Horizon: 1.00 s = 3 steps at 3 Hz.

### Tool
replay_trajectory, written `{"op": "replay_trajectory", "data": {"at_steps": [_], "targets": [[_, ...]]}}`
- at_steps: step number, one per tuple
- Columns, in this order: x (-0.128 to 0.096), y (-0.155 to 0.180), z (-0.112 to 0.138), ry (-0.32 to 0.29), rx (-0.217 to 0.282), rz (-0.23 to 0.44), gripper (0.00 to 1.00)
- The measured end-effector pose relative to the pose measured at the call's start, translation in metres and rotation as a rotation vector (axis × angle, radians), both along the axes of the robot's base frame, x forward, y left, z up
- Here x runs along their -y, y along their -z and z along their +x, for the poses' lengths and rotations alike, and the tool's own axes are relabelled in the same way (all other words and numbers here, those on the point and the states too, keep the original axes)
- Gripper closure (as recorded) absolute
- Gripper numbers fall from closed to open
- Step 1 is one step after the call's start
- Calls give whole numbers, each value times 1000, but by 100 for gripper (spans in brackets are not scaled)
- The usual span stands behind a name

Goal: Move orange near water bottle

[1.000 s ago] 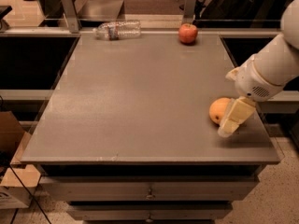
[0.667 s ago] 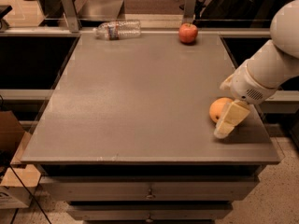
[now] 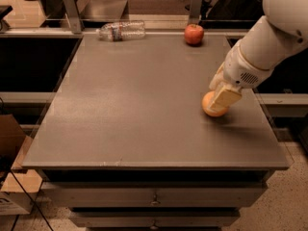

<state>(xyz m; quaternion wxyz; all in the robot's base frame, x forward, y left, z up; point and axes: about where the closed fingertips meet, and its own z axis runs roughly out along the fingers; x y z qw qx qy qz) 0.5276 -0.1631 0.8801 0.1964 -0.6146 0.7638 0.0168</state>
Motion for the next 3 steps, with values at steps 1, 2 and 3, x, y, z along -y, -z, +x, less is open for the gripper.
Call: {"op": "replay_trajectory", "data": {"at_steps": [1,2,3], "targets": [[-35,-58,-1,-75,108,50,87],[-37,-60,-2,-76,110,55,100],[-36,-62,-1,-82,120,48,83]]}}
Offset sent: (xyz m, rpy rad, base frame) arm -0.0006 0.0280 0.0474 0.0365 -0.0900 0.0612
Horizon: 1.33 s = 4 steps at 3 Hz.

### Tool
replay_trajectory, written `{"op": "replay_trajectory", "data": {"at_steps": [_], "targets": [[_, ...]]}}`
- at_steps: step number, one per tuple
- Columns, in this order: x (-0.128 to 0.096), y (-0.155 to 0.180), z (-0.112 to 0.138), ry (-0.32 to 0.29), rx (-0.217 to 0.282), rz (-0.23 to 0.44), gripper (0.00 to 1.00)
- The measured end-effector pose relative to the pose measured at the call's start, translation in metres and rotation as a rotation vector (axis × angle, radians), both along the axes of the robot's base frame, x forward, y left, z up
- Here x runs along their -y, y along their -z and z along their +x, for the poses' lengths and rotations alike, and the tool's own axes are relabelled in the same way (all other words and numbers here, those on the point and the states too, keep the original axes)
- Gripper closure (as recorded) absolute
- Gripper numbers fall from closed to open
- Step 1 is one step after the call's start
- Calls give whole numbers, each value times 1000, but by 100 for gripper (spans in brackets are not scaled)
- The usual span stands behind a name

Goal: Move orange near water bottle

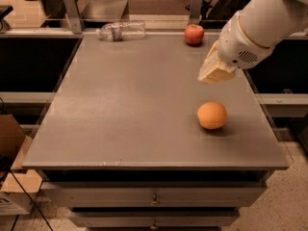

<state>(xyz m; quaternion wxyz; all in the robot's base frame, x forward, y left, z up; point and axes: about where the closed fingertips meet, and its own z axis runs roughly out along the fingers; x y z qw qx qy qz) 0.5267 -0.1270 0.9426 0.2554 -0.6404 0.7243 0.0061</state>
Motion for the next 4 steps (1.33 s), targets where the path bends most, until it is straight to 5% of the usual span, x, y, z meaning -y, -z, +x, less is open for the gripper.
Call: {"op": "replay_trajectory", "data": {"at_steps": [3,4], "targets": [[32,26,3,112,-86,89,13],[49,37,-4,151,-93,133,0]]}}
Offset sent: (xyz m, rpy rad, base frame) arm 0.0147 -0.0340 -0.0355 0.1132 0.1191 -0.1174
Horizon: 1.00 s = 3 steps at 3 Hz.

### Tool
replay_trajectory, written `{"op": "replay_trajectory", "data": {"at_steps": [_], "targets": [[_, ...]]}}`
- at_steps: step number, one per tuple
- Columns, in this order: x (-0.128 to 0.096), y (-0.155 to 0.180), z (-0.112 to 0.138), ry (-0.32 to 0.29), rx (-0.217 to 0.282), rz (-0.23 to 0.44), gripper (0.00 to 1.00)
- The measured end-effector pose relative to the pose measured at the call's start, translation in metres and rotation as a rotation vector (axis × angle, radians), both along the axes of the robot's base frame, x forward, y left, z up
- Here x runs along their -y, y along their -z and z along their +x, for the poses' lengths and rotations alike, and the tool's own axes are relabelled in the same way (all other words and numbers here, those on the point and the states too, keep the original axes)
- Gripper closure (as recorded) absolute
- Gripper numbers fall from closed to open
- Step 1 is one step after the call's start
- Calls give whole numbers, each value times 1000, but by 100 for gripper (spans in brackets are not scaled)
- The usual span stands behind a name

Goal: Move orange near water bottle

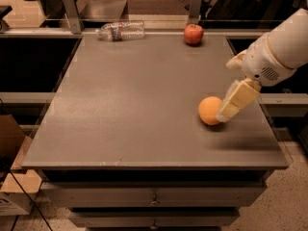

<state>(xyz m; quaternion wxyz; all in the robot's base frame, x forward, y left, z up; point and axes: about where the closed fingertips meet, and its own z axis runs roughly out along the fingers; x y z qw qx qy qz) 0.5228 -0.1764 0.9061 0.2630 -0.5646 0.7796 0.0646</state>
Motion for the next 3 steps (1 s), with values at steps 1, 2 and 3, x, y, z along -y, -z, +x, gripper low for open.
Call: {"op": "replay_trajectory", "data": {"at_steps": [1,2,3], "targets": [[12,19,-1,17,-22,33,0],[11,46,-6,29,-66,85,0],[2,70,-12,35,-107,134,0]]}}
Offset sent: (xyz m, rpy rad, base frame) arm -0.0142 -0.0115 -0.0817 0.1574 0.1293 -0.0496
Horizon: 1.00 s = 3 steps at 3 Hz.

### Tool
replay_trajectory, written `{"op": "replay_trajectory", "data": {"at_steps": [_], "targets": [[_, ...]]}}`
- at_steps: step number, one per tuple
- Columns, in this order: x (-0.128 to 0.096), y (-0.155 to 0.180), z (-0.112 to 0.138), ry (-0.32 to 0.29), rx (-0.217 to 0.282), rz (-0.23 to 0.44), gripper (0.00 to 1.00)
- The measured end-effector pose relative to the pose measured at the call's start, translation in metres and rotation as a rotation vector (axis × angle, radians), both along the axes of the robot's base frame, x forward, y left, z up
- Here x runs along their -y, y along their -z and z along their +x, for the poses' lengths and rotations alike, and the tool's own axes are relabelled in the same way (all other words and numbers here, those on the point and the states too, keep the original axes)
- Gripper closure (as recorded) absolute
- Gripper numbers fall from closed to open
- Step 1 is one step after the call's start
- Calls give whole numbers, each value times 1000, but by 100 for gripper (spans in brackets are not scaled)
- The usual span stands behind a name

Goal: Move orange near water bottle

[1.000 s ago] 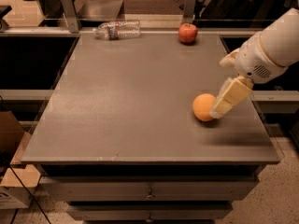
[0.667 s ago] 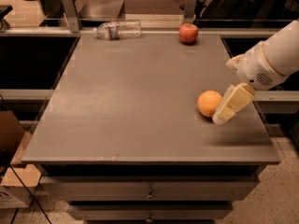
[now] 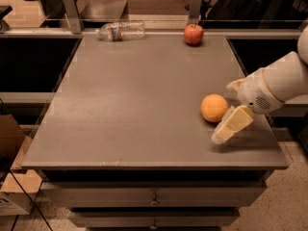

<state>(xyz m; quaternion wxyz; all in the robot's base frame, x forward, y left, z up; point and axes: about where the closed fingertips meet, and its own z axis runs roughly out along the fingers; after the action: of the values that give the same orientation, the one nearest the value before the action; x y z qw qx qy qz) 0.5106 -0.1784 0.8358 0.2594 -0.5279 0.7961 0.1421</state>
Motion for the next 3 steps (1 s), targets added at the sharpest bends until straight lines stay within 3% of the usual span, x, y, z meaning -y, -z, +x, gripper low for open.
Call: {"op": "replay_trajectory", "data": {"at_steps": [1,3], "targets": [[-6,13,-1,4,-16,16,16],[-33,-7,11,-45,53,35,63]]}}
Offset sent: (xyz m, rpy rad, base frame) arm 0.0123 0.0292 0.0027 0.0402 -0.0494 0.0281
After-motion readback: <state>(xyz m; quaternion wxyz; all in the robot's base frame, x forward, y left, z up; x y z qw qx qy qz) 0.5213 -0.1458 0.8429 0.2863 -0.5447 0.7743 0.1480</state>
